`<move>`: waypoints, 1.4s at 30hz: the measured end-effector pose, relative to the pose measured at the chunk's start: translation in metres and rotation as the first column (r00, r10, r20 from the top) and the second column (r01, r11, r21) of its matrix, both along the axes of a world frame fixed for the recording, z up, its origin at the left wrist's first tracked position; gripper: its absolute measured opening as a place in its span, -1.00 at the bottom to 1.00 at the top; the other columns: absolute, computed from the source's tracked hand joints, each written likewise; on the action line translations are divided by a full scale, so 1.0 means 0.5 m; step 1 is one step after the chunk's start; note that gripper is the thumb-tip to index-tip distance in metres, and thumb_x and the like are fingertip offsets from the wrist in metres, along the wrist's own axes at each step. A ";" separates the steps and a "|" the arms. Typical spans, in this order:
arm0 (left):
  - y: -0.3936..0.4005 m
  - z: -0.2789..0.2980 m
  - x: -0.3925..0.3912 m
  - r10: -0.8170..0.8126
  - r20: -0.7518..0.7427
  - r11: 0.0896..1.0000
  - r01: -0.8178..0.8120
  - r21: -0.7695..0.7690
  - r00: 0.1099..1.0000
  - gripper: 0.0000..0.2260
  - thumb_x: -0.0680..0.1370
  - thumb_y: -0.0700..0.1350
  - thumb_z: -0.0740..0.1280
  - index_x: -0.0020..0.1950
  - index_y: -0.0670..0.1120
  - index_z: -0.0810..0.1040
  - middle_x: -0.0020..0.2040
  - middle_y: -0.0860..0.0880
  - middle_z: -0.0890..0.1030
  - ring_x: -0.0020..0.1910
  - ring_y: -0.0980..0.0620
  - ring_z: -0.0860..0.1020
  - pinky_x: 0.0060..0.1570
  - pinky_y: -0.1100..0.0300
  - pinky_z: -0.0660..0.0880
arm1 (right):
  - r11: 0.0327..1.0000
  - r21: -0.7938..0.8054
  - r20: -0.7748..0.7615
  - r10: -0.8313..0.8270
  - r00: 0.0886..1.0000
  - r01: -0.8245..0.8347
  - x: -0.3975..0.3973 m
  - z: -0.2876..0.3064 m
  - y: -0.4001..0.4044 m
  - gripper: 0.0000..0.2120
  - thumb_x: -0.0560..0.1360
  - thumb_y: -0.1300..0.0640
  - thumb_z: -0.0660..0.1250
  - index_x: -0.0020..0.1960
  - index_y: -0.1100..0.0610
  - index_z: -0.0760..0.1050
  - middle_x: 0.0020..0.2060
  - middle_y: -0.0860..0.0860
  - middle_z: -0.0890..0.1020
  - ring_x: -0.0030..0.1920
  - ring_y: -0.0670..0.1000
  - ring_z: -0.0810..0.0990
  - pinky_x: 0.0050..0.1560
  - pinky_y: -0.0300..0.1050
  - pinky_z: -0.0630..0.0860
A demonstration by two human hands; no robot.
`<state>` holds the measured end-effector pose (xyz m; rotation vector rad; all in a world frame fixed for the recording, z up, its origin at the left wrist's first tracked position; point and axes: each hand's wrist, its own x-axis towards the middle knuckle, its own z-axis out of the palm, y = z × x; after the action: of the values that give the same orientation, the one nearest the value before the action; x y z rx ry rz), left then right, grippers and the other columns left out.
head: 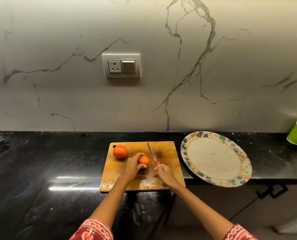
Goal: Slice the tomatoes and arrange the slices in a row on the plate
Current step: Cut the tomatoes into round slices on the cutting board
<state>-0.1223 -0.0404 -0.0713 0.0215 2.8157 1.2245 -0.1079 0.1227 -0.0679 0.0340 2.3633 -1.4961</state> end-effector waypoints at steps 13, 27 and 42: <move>-0.004 -0.016 -0.010 0.142 -0.049 0.977 -0.132 0.169 0.989 -0.52 0.38 -0.19 0.47 0.28 -0.07 0.47 0.28 -0.09 0.48 0.27 -0.07 0.42 0.25 0.01 0.41 | 0.960 0.279 -0.168 0.011 0.986 0.037 0.037 0.022 0.003 -0.72 0.64 0.13 -0.02 -0.20 0.12 0.34 -0.26 0.04 0.46 -0.19 0.05 0.45 -0.19 -0.10 0.31; -0.016 -0.018 -0.001 0.094 0.021 0.960 -0.096 0.263 0.995 -0.48 0.36 -0.28 0.47 0.29 -0.11 0.45 0.27 -0.12 0.49 0.25 -0.07 0.44 0.17 0.17 0.40 | 0.920 0.388 -0.152 0.122 0.981 -0.055 0.057 0.019 -0.059 -0.72 0.64 0.10 -0.04 0.06 0.22 0.39 -0.17 0.05 0.46 -0.18 0.03 0.43 -0.20 -0.13 0.29; 0.001 -0.012 -0.001 0.140 -0.022 0.967 -0.132 0.220 0.990 -0.48 0.38 -0.31 0.45 0.33 -0.18 0.42 0.29 -0.13 0.49 0.27 -0.09 0.43 0.15 0.20 0.35 | 0.812 0.584 -0.193 0.151 0.970 -0.010 0.089 0.030 -0.084 -0.83 0.60 0.27 0.03 0.16 0.22 0.31 0.03 0.15 0.56 0.05 0.17 0.55 -0.18 -0.09 0.32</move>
<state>-0.1228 -0.0400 -0.0775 -0.1410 2.7379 1.5736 -0.0634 0.0809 -0.0530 -0.0983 2.8846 -0.7126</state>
